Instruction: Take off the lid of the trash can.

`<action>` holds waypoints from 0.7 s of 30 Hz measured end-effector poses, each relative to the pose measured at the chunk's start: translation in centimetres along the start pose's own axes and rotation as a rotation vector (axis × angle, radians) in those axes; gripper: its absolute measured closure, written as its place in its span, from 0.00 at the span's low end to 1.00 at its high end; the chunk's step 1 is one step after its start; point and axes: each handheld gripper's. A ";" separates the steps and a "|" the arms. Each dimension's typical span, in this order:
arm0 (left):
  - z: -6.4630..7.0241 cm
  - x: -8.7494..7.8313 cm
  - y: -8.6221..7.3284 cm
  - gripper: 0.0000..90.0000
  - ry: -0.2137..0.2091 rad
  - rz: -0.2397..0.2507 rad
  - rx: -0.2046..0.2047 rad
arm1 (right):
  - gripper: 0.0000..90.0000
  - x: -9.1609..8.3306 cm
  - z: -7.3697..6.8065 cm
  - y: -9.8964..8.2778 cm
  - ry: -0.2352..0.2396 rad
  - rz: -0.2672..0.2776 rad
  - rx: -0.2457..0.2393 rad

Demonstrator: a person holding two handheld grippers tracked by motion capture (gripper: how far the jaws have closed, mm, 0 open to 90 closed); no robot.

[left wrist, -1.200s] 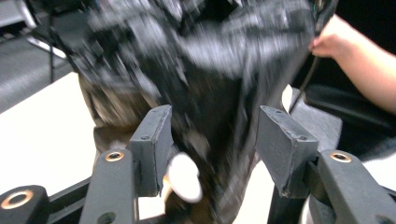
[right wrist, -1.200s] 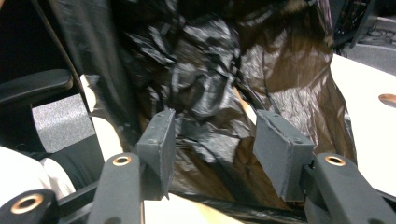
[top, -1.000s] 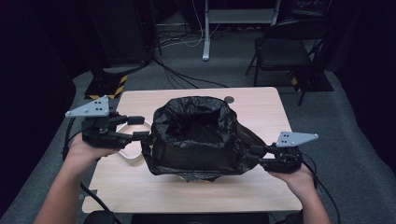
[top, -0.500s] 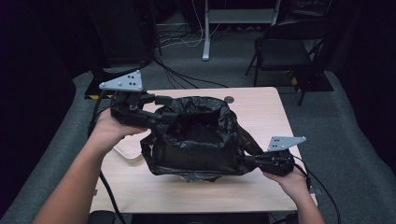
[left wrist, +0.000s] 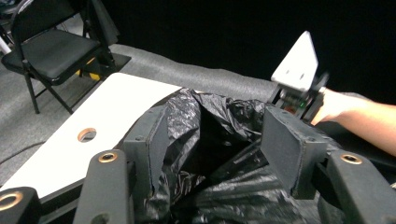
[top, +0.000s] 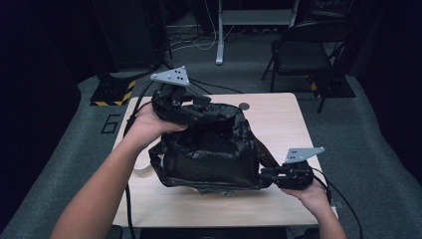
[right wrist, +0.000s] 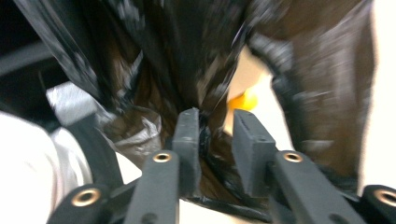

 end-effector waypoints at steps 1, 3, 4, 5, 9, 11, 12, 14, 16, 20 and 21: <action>0.0 0.2 0.1 0.46 -0.002 -0.004 0.000 | 0.75 -0.4 0.1 0.1 -0.008 0.026 0.006; 0.1 0.9 0.2 0.46 -0.016 -0.019 0.003 | 0.72 -1.1 0.2 0.2 -0.014 0.065 0.012; 0.1 1.1 0.2 0.46 -0.019 -0.024 0.003 | 0.71 -1.6 0.1 0.3 -0.027 0.086 0.009; 0.1 1.4 0.3 0.46 -0.025 -0.031 0.004 | 0.71 -1.8 0.1 0.4 -0.030 0.097 0.006; 0.3 2.6 0.6 0.46 -0.040 -0.044 0.000 | 0.66 -2.9 -0.7 1.6 -0.032 0.160 -0.023; 0.3 3.3 0.7 0.45 -0.044 -0.054 -0.003 | 0.64 -3.1 -1.2 2.5 -0.032 0.169 -0.047; 0.3 3.6 0.8 0.45 -0.044 -0.059 -0.004 | 0.62 -3.3 -1.5 3.3 -0.033 0.176 -0.060; 0.2 4.2 0.9 0.45 -0.048 -0.074 -0.004 | 0.61 -3.5 -1.8 4.4 -0.026 0.186 -0.074; 0.2 4.8 0.9 0.46 -0.047 -0.096 -0.005 | 0.58 -3.5 -1.9 5.8 -0.002 0.199 -0.085; -0.2 6.0 0.6 0.46 -0.047 -0.143 -0.006 | 0.56 -3.4 -2.0 7.9 0.031 0.226 -0.096; -0.3 6.2 0.6 0.46 -0.044 -0.152 -0.011 | 0.56 -3.4 -2.1 8.1 0.035 0.236 -0.102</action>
Point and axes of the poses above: each handheld gripper's, and its own axes: x roughly forward along the jaws, y roughly out of its top, z roughly to its right, and after that the axes turned 7 degrees about -x, right-handed
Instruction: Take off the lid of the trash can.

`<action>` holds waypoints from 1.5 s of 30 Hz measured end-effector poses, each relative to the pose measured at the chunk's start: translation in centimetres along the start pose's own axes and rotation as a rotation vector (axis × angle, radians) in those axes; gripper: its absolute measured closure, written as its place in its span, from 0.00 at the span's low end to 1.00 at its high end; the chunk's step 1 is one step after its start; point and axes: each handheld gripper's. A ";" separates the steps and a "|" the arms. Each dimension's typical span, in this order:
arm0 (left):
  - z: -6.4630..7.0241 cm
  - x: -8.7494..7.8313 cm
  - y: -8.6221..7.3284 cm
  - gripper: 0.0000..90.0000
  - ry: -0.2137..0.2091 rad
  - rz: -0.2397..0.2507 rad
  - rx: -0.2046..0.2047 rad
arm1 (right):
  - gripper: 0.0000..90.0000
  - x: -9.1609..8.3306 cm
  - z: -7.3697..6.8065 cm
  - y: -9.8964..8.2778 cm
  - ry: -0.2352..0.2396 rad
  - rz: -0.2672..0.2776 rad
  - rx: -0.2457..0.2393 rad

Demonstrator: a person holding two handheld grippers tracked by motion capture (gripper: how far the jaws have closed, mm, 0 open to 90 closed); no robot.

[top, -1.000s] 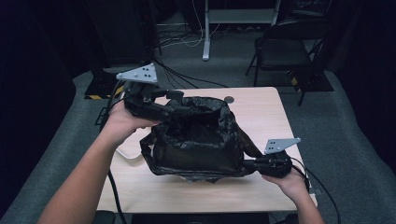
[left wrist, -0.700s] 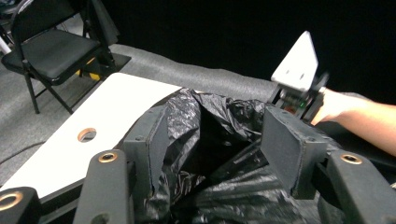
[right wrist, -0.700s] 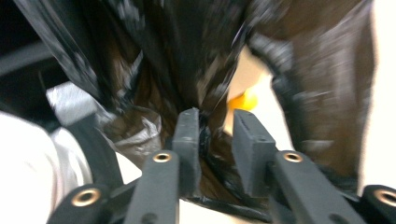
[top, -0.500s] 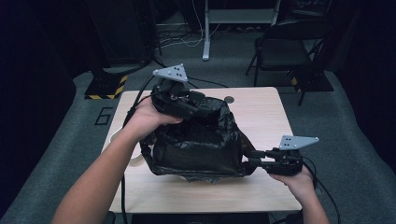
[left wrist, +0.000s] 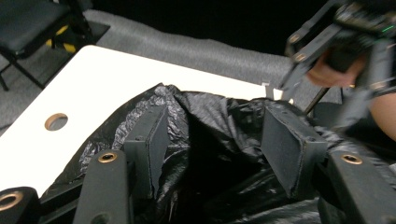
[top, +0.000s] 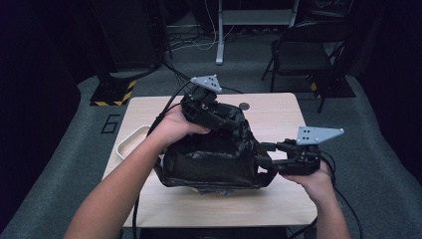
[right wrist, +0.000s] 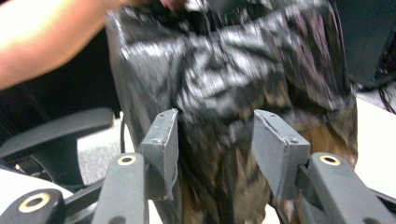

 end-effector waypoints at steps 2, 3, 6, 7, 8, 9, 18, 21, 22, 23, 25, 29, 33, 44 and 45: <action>-0.3 0.4 0.0 0.46 0.003 -0.014 -0.007 | 0.56 0.1 -0.1 0.3 0.013 0.018 -0.009; -0.4 0.6 0.0 0.45 0.005 -0.022 -0.013 | 0.56 0.1 -0.2 0.3 0.017 0.028 -0.013; -0.6 1.3 0.0 0.45 0.025 -0.061 -0.016 | 0.54 0.5 -0.4 0.1 0.027 0.016 -0.028; -0.6 1.5 0.0 0.45 0.029 -0.070 -0.018 | 0.54 0.6 -0.5 0.0 0.025 0.004 -0.038; -0.7 1.7 0.0 0.45 0.032 -0.083 -0.017 | 0.54 0.7 -0.6 -0.1 0.026 -0.002 -0.040; -0.8 1.9 -0.1 0.45 0.037 -0.091 -0.015 | 0.53 0.8 -0.6 -0.2 0.035 -0.002 -0.037; -1.4 3.4 0.2 0.45 0.051 -0.143 -0.010 | 0.53 1.6 -0.4 -1.4 0.057 -0.046 -0.040; -1.6 3.4 0.2 0.46 0.046 -0.145 -0.011 | 0.55 1.9 -0.6 -1.5 0.054 -0.058 -0.049; -1.6 3.4 0.1 0.46 0.046 -0.145 -0.014 | 0.57 2.0 -0.6 -1.6 0.055 -0.063 -0.047; -1.6 3.4 0.1 0.46 0.046 -0.148 -0.013 | 0.58 2.1 -0.5 -1.7 0.056 -0.068 -0.045; -1.5 3.4 0.0 0.48 0.064 -0.171 0.011 | 0.59 2.3 -0.5 -2.0 0.058 -0.080 -0.045; -1.4 3.9 -0.1 0.47 0.079 -0.197 0.029 | 0.78 2.6 -0.4 -2.3 0.068 -0.102 -0.041; -1.4 4.5 -0.2 0.48 0.103 -0.253 0.053 | 0.94 2.8 -0.4 -2.6 0.069 -0.113 -0.047; -1.4 6.9 -1.0 0.50 0.085 -0.385 0.102 | 1.00 3.1 0.0 -3.3 0.086 -0.136 -0.044; -1.4 6.9 -1.0 0.51 0.084 -0.384 0.102 | 1.00 3.1 0.1 -3.4 0.086 -0.136 -0.040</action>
Point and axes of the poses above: each handheld gripper's, and its own axes: x roughly forward along the jaws, y roughly out of its top, z roughly to its right, and after that the axes turned 7 degrees about -x, right-handed
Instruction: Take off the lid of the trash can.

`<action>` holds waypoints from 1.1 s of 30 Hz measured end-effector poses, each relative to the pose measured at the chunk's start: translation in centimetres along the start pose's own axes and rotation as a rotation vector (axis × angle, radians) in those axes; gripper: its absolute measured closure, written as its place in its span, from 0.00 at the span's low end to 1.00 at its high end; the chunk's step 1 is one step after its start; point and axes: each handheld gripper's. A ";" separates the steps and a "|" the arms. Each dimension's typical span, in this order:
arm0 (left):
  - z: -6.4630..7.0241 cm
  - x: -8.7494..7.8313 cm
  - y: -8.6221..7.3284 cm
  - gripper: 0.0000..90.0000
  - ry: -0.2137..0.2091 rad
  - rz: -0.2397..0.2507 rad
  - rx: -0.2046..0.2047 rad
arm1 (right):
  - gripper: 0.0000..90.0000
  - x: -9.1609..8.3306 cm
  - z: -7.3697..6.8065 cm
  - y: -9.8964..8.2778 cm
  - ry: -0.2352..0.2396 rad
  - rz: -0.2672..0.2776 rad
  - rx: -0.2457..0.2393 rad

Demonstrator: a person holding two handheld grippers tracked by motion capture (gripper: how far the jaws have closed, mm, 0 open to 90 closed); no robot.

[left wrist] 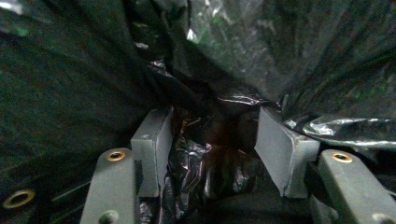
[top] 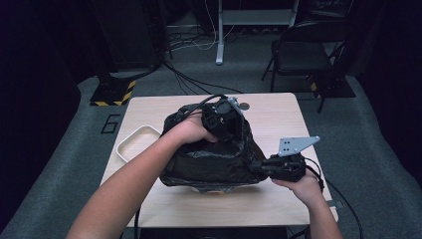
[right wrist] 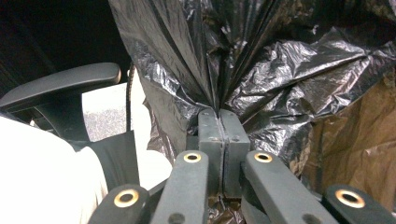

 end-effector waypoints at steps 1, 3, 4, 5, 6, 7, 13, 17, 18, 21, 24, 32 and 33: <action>0.0 0.0 0.0 0.51 -0.004 -0.002 0.000 | 1.00 0.0 0.0 0.0 0.003 -0.001 0.002; 0.1 0.2 0.0 0.51 -0.014 -0.014 0.000 | 1.00 0.0 0.1 -0.1 0.005 -0.003 0.001; 0.2 0.2 0.0 0.50 -0.020 -0.021 -0.005 | 0.99 -0.1 0.1 -0.1 0.005 -0.005 -0.004; 0.2 0.3 -0.1 0.49 -0.027 -0.030 -0.008 | 0.99 -0.1 0.1 -0.1 0.003 -0.003 -0.002; 0.3 0.2 -0.1 0.48 -0.027 -0.032 -0.005 | 0.98 -0.1 0.0 0.0 -0.003 -0.002 0.001; 0.3 0.1 0.0 0.48 -0.022 -0.035 -0.004 | 0.95 -0.1 0.0 0.0 -0.009 -0.004 0.006; 1.5 -3.5 0.5 0.49 0.091 0.016 0.064 | 0.82 0.0 0.2 0.0 -0.013 -0.001 0.025; 2.0 -6.6 0.1 0.49 0.051 0.099 0.038 | 0.81 0.0 0.1 0.0 -0.015 -0.001 0.024; 2.1 -7.0 0.0 0.49 0.014 0.130 0.027 | 0.81 0.0 0.1 0.0 -0.014 -0.001 0.025; 3.2 -7.3 -0.2 0.49 -0.104 0.195 0.037 | 0.82 0.1 0.1 0.0 -0.016 -0.001 0.025; 4.0 -6.4 -0.3 0.50 -0.132 0.173 0.084 | 0.83 0.1 0.1 0.0 -0.022 -0.002 0.022; 4.3 -4.2 -0.8 0.64 -0.206 0.148 0.090 | 0.89 0.0 0.1 -0.1 -0.034 0.001 0.023; 4.3 -4.0 -0.8 0.65 -0.199 0.136 0.094 | 0.89 0.0 0.1 -0.1 -0.035 0.001 0.024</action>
Point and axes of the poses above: each handheld gripper's, and its own axes: x roughly forward along the jaws, y roughly out of its top, z roughly to its right, and after that the axes turned 7 degrees about -x, right-handed
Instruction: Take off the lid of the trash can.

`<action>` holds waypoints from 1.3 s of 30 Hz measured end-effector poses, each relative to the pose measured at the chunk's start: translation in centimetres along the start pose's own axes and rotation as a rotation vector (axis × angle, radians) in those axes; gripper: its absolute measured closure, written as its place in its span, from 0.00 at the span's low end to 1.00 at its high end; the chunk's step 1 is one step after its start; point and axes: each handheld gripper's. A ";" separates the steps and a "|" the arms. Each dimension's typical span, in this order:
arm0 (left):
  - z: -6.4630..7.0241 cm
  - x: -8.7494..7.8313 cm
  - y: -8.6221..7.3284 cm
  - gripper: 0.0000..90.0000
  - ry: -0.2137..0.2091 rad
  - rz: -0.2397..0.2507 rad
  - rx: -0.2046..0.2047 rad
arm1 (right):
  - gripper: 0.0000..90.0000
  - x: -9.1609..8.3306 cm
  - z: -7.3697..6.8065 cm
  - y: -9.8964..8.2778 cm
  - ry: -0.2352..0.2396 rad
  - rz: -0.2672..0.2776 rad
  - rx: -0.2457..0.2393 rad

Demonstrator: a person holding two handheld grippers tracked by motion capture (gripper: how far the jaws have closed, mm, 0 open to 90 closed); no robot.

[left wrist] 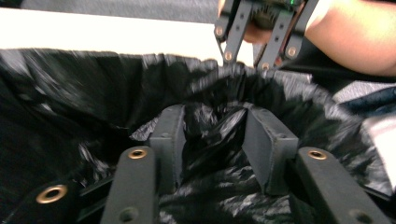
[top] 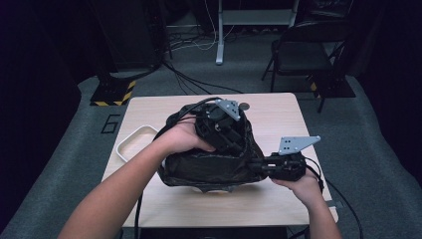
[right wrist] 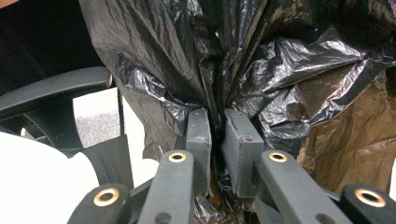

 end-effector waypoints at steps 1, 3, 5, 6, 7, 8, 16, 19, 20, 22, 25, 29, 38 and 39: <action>0.0 0.3 -0.1 0.65 0.010 -0.018 0.006 | 0.89 0.0 0.0 0.0 0.000 0.001 0.001; 0.0 0.7 -0.2 0.65 0.012 -0.042 0.008 | 0.89 0.0 0.0 0.0 0.001 0.004 0.002; -0.1 1.0 -0.3 0.63 0.027 -0.059 0.001 | 0.89 0.1 0.0 0.0 0.002 0.004 0.000; -0.2 1.1 -0.4 0.62 0.023 -0.071 -0.010 | 0.89 0.1 0.0 0.0 0.003 0.005 0.000; -0.3 1.3 -0.5 0.62 0.022 -0.086 -0.017 | 0.89 0.1 0.0 0.0 0.004 0.004 0.000; -0.5 1.3 -0.6 0.61 0.021 -0.098 -0.020 | 0.89 0.1 0.0 0.0 0.003 0.003 -0.001; -0.4 0.9 -0.8 0.54 0.068 -0.122 -0.002 | 0.89 0.1 -0.1 0.1 0.002 0.005 -0.004; 0.0 -1.4 -0.3 0.53 0.108 -0.068 0.018 | 0.88 0.0 -0.1 0.0 -0.003 0.009 -0.002; 0.1 -2.4 -0.3 0.52 0.123 -0.046 0.012 | 0.88 0.0 -0.1 0.0 -0.005 0.010 -0.001; 0.1 -4.6 -0.3 0.52 0.166 0.001 0.003 | 0.88 -0.1 0.0 0.0 -0.006 0.010 0.000; -0.5 -7.1 -0.9 0.52 0.226 0.045 -0.031 | 0.88 0.0 0.0 0.0 -0.007 0.010 0.000; -1.8 -9.1 -2.5 0.52 0.272 0.073 -0.127 | 0.88 0.0 0.0 0.0 -0.009 0.008 0.001; -4.3 -7.1 -5.8 0.62 0.242 -0.018 -0.218 | 0.88 0.0 0.0 -0.1 -0.005 0.009 0.004; -4.5 -6.8 -6.0 0.65 0.251 -0.033 -0.220 | 0.89 0.1 0.0 -0.1 -0.006 0.010 0.005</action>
Point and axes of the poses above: each handheld gripper's, and its own axes: x roughly forward along the jaws, y roughly out of its top, z roughly to its right, and after that the axes turned 7 degrees about -x, right-handed
